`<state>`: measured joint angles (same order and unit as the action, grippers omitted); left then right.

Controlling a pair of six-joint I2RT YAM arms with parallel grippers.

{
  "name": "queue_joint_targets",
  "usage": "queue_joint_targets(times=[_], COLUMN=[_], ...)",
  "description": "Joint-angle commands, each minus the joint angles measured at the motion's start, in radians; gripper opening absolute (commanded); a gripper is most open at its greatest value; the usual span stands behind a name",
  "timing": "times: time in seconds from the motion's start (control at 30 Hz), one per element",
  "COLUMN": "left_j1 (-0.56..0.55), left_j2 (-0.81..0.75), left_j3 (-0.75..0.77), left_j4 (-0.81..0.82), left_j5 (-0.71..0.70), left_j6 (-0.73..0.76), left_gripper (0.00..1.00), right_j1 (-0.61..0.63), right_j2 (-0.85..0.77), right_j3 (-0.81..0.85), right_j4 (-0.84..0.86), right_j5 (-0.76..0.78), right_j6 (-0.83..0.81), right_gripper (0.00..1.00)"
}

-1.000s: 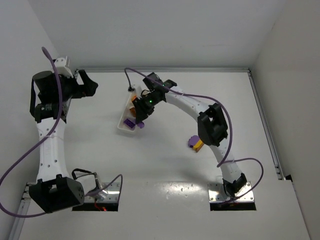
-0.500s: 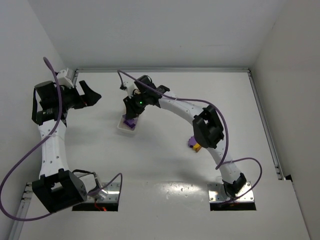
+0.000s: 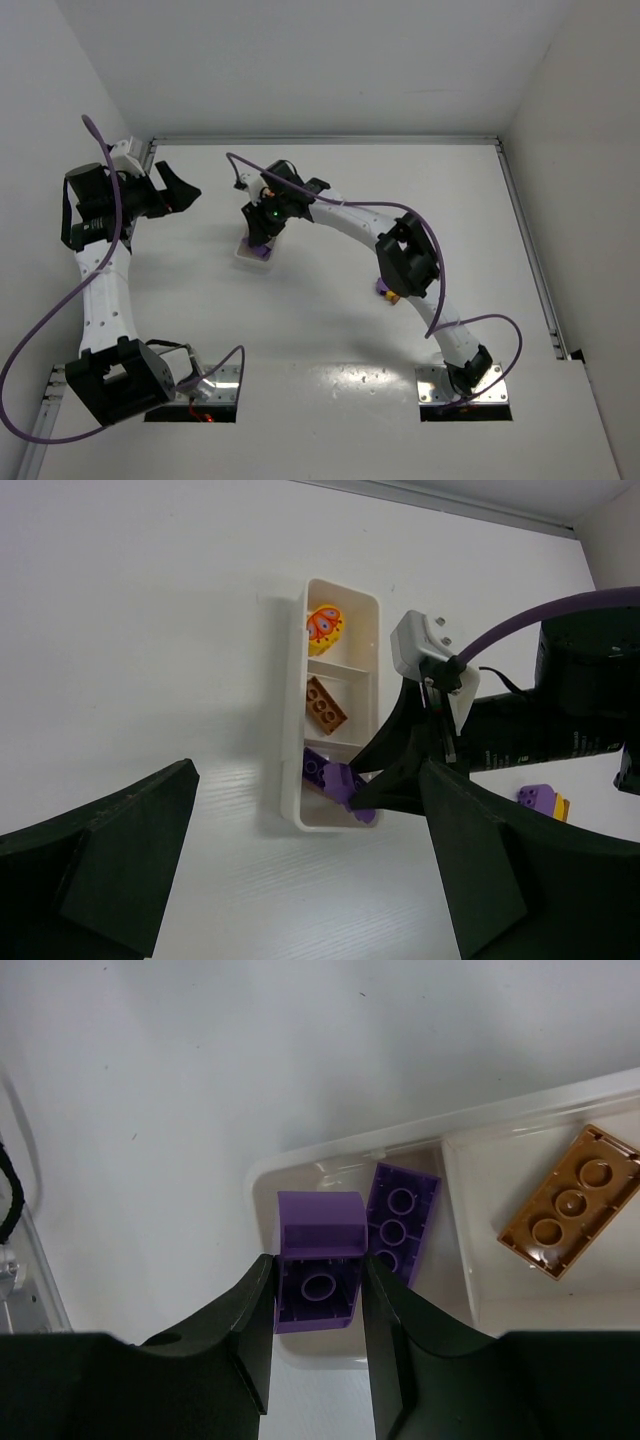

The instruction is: Sort the legos into containers by color

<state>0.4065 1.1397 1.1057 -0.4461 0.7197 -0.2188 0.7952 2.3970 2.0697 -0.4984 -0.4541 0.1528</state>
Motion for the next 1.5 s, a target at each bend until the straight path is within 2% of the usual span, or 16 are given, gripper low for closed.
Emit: queue_joint_targets(times=[0.0, 0.1, 0.13, 0.2, 0.23, 0.3, 0.4, 0.53, 0.67, 0.83, 0.97, 1.1, 1.17, 1.2, 1.33, 1.47], left_j1=[0.012, 0.012, 0.012, 0.012, 0.012, 0.012, 0.012, 0.032, 0.058, 0.019, -0.148, -0.456, -0.558, -0.659, -0.893, -1.064], left_j2=[-0.006, -0.006, -0.006, -0.006, -0.006, -0.006, -0.006, -0.027, -0.067, -0.052, 0.041, 0.158, 0.224, 0.308, 0.535, 0.684], left_j3=[0.006, 0.006, -0.003, -0.003, -0.003, -0.003, -0.003, -0.012, -0.067, -0.106, -0.080, 0.038, 0.083, 0.145, 0.317, 0.436], left_j4=[0.040, 0.049, 0.049, 0.049, 0.049, 0.049, 0.060, 0.078, 0.205, 0.325, 0.282, 0.127, 0.038, -0.006, -0.225, -0.293], left_j5=[0.029, 0.038, 0.038, 0.038, 0.038, 0.038, 0.038, 0.049, 0.107, 0.184, 0.158, 0.060, 0.034, 0.017, -0.031, -0.089], left_j6=[-0.008, 0.001, 0.001, 0.001, 0.001, 0.001, -0.008, -0.019, -0.088, -0.188, -0.101, 0.134, 0.261, 0.313, 0.601, 0.798], left_gripper=[1.00, 1.00, 1.00, 1.00, 1.00, 1.00, 1.00, 1.00, 1.00, 1.00, 0.99, 0.99, 0.99, 0.99, 0.99, 1.00], right_j1=[0.001, 0.001, 0.001, 0.001, 0.001, 0.010, 0.010, -0.002, -0.060, -0.197, -0.342, -0.540, -0.603, -0.666, -0.806, -0.925], right_j2=[-0.001, -0.001, -0.001, -0.001, -0.001, -0.001, -0.010, -0.067, -0.234, -0.534, -0.718, -0.934, -1.016, -1.088, -1.205, -1.346], right_j3=[0.044, 0.044, 0.044, 0.044, 0.044, 0.044, 0.053, 0.066, 0.014, -0.203, -0.383, -0.679, -0.765, -0.843, -0.991, -1.105], right_j4=[0.021, 0.021, 0.012, 0.012, 0.012, 0.012, 0.012, 0.003, -0.006, -0.025, -0.094, -0.081, -0.081, -0.081, -0.101, -0.101], right_j5=[0.020, 0.020, 0.020, 0.011, 0.011, 0.011, 0.011, 0.041, 0.094, 0.141, 0.172, 0.250, 0.296, 0.310, 0.279, 0.279], right_j6=[-0.015, -0.024, -0.024, -0.024, -0.024, -0.024, -0.024, -0.024, -0.024, -0.060, -0.070, -0.091, -0.102, -0.111, -0.111, -0.124], right_gripper=[0.10, 0.24, 0.35, 0.47, 0.58, 0.65, 0.71, 0.72, 0.72, 0.72, 0.72, 0.72, 0.72, 0.72, 0.73, 0.76])
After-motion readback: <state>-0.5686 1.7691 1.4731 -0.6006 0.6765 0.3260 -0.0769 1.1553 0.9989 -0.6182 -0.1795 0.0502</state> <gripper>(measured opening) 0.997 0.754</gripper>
